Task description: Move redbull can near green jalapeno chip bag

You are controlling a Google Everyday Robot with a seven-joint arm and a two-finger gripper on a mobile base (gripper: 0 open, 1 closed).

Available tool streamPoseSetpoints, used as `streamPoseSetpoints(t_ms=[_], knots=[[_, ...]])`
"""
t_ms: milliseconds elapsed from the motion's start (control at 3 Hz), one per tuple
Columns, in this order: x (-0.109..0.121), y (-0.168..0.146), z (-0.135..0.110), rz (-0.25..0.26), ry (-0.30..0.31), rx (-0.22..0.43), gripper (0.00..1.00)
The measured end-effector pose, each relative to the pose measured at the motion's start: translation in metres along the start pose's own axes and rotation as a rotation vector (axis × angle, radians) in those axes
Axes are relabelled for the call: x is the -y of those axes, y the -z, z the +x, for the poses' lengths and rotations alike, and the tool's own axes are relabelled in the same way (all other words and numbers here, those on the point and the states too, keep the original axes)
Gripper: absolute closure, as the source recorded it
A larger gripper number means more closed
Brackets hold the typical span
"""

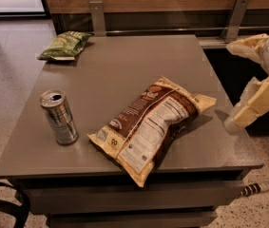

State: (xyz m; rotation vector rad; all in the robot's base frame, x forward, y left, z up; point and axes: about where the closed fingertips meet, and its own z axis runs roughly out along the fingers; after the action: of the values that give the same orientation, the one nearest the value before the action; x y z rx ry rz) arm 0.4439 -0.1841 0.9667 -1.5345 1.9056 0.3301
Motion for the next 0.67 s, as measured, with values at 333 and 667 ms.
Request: streamPoseSetpoints(t_ms=[333,667], knots=[[-0.023,-0.023,-0.036,-0.009,0.024,0.194,0.00],[-0.045,-0.034,-0.079,-0.026,0.054,0.316,0.00]])
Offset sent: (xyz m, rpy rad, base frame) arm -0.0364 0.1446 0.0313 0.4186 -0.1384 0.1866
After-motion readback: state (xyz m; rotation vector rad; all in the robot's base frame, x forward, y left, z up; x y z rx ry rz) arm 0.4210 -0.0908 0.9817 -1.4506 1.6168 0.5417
